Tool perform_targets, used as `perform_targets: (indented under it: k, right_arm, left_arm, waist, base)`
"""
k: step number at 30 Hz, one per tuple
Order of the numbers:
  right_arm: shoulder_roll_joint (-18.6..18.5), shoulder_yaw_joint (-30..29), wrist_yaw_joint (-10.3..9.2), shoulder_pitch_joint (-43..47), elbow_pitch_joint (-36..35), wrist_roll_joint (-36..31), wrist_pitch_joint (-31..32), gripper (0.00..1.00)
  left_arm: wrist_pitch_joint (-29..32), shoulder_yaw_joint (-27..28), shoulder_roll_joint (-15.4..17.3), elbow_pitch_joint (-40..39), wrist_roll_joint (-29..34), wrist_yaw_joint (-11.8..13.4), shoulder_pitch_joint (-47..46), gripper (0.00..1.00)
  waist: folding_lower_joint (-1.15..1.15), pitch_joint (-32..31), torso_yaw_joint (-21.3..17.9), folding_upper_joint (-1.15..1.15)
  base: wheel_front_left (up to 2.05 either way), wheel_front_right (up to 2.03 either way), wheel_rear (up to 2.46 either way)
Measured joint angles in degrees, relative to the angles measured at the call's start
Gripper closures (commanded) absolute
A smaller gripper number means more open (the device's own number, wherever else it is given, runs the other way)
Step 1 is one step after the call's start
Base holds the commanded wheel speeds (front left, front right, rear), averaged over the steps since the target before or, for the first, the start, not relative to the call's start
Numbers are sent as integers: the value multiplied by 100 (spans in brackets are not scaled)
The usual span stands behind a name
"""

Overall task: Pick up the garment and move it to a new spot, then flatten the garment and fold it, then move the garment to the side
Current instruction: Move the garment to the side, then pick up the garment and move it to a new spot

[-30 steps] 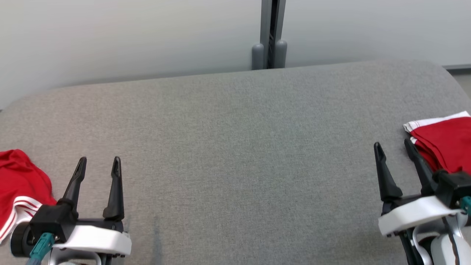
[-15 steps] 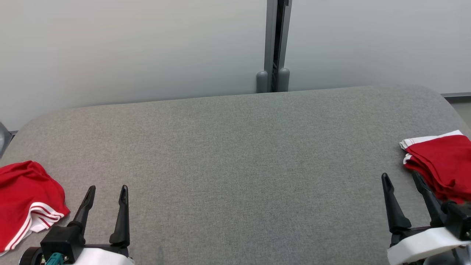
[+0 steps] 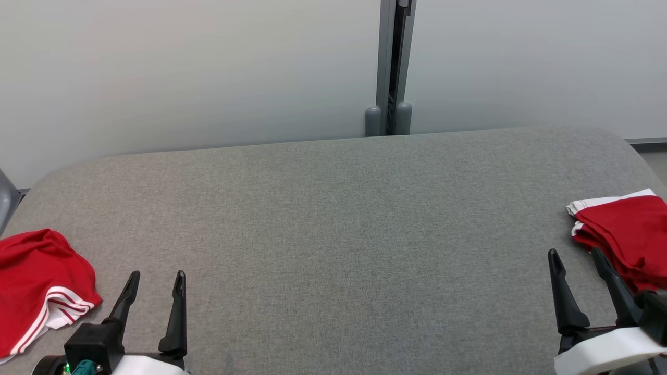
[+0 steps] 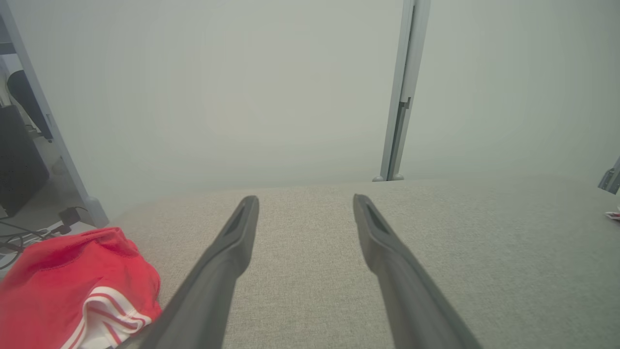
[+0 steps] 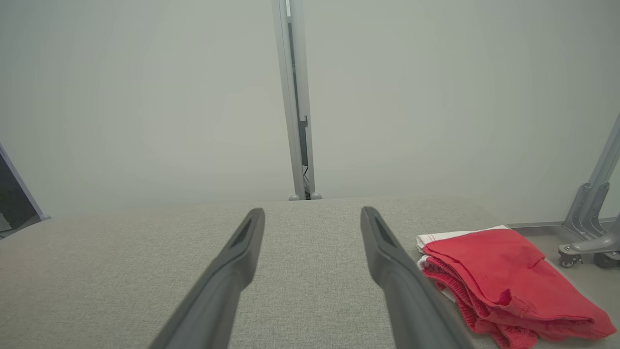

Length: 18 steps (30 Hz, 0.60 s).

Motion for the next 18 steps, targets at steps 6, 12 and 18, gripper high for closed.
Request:
perform_targets:
  k: [6, 12, 18]
  right_arm:
    - [7, -42, 0, 0, -3, 34, -2, 0]
    - [10, -36, 0, 4, -2, 109, -2, 0]
    - [11, -44, 0, 24, 0, 129, -2, 0]
  left_arm:
    - [44, -45, 10, -10, 1, 9, -5, 0]
    - [56, -57, 15, -7, 0, 33, -7, 0]
    - [57, -68, 21, 8, -4, 42, -12, 0]
  waist:
    - [0, 36, 8, 0]
    - [0, 55, 1, 0]
    - [0, 67, -16, 0]
  base:
    - [0, 0, 0]
    - [0, 0, 0]
    - [0, 0, 0]
